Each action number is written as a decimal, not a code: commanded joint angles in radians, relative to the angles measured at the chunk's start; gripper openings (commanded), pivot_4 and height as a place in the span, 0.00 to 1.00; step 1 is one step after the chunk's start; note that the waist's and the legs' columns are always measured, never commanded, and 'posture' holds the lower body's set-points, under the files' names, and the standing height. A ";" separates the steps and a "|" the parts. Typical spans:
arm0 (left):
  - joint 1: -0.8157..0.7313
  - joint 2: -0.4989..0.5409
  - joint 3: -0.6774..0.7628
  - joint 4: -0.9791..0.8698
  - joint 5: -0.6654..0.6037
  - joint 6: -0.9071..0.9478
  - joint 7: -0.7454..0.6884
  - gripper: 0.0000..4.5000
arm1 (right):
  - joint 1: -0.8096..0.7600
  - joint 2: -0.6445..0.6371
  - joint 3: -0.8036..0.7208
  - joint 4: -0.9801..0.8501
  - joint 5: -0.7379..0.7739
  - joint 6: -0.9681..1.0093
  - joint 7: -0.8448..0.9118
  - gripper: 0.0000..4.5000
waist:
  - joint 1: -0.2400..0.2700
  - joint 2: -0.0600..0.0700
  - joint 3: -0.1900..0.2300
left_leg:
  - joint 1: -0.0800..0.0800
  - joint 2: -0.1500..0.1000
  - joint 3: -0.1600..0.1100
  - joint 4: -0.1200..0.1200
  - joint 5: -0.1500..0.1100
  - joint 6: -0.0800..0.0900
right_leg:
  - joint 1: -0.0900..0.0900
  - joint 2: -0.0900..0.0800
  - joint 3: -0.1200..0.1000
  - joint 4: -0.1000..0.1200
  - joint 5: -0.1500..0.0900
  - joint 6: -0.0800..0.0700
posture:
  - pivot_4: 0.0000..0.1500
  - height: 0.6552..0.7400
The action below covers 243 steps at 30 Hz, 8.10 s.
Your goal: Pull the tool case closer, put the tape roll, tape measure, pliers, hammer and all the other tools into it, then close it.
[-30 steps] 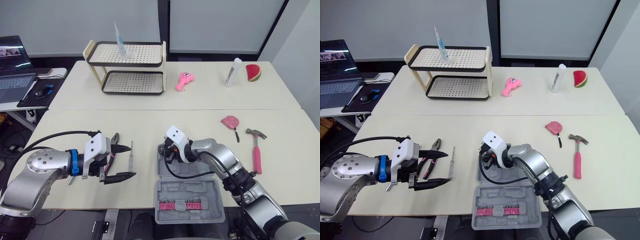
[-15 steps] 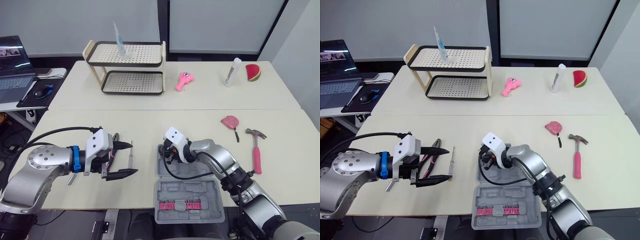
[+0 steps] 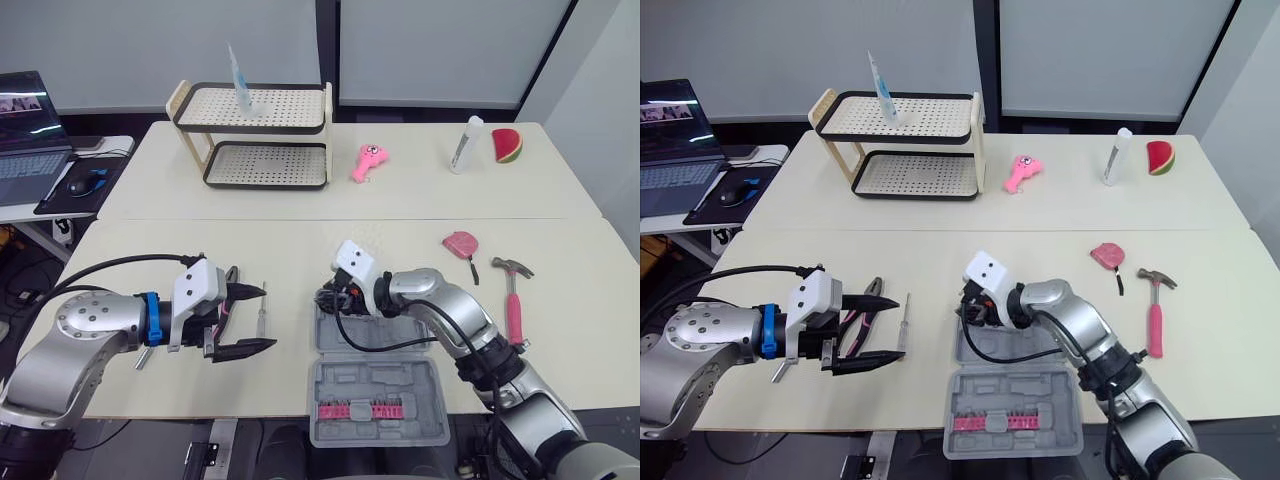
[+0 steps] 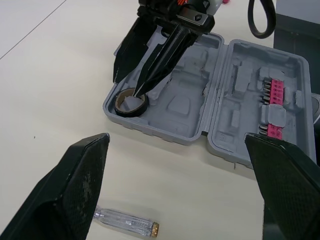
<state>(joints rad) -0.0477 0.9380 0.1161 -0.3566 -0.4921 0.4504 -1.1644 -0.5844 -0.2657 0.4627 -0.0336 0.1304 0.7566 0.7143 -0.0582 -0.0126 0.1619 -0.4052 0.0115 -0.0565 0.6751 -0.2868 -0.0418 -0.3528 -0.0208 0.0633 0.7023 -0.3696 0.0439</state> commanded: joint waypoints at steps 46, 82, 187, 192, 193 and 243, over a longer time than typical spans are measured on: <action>0.148 -0.060 0.265 0.133 -0.058 -0.034 0.081 1.00 | 0.078 -0.089 -0.175 -0.144 -0.019 -0.251 0.123 0.20 | 0.002 0.000 0.000 | 0.003 0.000 0.000 -0.001 0.000 0.000 | 0.000 -0.001 0.000 0.003 0.000 0.000 | 1.00 1.00; 0.469 -0.191 0.572 0.698 0.016 -0.360 0.170 1.00 | 0.922 -0.568 -1.030 -0.085 0.106 -0.515 0.206 0.82 | 0.025 -0.004 -0.002 | 0.017 0.000 0.004 -0.012 0.000 0.000 | 0.018 -0.003 0.004 -0.013 0.000 -0.001 | 1.00 1.00; -0.294 -0.168 -0.213 -0.187 -0.132 0.203 0.134 1.00 | 0.363 -0.268 -0.623 0.060 0.042 -0.196 -0.271 0.30 | 0.026 -0.002 0.000 | 0.006 -0.001 0.001 0.000 0.000 0.000 | 0.014 0.002 0.003 -0.008 0.000 -0.001 | 1.00 1.00; -0.307 -0.174 -0.215 -0.185 -0.139 0.211 0.146 1.00 | 0.277 -0.264 -0.591 0.204 0.017 -0.229 -0.275 0.46 | 0.028 -0.002 0.000 | 0.006 -0.002 0.001 0.000 0.000 0.000 | 0.014 0.002 0.003 -0.007 0.000 -0.001 | 1.00 1.00; -0.308 -0.176 -0.217 -0.185 -0.139 0.212 0.148 1.00 | 0.259 -0.261 -0.583 0.246 0.005 -0.241 -0.279 0.46 | 0.028 -0.002 0.000 | 0.006 -0.002 0.002 0.000 0.000 0.000 | 0.014 0.002 0.003 -0.007 0.000 -0.001 | 1.00 1.00; -0.178 -0.106 -0.236 -0.199 -0.066 0.093 0.061 1.00 | 0.664 -0.311 -0.716 -0.262 0.184 0.049 -0.204 0.00 | 0.030 -0.001 0.000 | 0.006 -0.001 0.001 -0.001 0.000 0.000 | 0.014 0.002 0.003 -0.008 0.000 -0.001 | 1.00 1.00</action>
<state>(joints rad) -0.2324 0.8170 -0.1218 -0.5215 -0.5683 0.5770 -1.0812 0.0572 -0.5638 -0.2194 -0.2052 0.2865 0.7804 0.5011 -0.0287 -0.0136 0.1619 -0.3991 0.0102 -0.0553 0.6739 -0.2869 -0.0418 -0.3391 -0.0190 0.0665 0.6939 -0.3701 0.0433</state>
